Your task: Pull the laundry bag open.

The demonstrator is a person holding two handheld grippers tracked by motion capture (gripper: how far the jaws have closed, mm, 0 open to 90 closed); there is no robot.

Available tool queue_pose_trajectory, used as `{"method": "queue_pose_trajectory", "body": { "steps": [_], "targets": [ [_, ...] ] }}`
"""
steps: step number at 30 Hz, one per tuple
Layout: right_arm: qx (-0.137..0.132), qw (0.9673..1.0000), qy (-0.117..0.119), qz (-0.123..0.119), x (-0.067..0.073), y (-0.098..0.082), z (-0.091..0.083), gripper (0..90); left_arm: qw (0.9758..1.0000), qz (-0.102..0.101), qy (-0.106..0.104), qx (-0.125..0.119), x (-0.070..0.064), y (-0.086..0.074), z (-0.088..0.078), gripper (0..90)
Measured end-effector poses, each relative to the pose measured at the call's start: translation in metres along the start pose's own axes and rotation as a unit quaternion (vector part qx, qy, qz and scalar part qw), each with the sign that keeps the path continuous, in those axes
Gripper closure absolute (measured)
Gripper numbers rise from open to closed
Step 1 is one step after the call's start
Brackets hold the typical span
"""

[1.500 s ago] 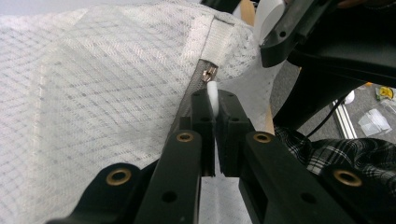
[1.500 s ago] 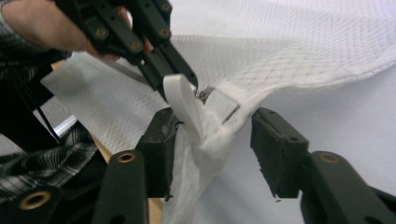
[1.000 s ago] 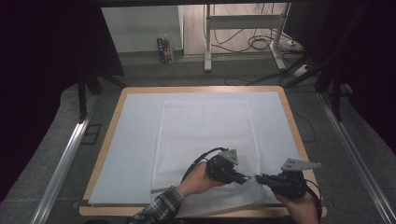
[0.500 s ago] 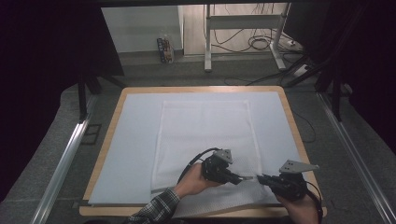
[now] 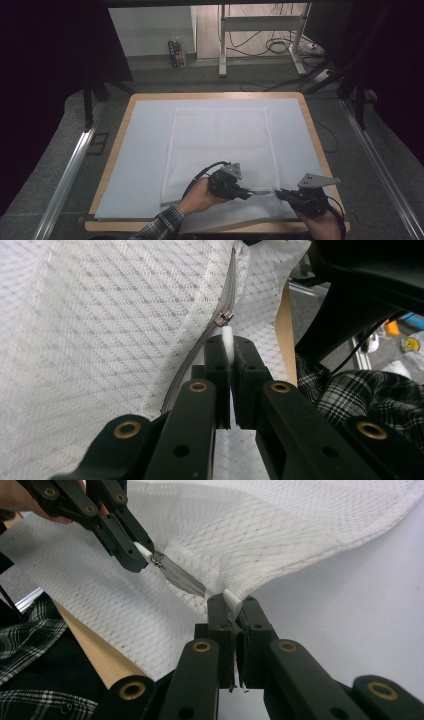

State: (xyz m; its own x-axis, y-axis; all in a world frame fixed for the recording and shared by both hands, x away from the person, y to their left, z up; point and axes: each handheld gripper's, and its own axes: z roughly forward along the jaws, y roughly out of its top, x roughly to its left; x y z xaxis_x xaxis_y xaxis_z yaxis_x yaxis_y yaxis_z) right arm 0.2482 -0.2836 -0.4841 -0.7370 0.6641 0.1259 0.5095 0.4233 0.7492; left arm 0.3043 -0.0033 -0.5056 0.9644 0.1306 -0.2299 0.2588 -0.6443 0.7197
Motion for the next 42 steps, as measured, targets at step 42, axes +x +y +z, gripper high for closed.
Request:
{"method": "queue_pose_trajectory", "body": {
  "steps": [42],
  "targets": [
    [0.005,1.0,-0.004,-0.001,-0.001,-0.007,0.0,85.7,0.9987,-0.041,0.029,-0.005,-0.004,-0.045,-0.045,87.5]
  ]
}}
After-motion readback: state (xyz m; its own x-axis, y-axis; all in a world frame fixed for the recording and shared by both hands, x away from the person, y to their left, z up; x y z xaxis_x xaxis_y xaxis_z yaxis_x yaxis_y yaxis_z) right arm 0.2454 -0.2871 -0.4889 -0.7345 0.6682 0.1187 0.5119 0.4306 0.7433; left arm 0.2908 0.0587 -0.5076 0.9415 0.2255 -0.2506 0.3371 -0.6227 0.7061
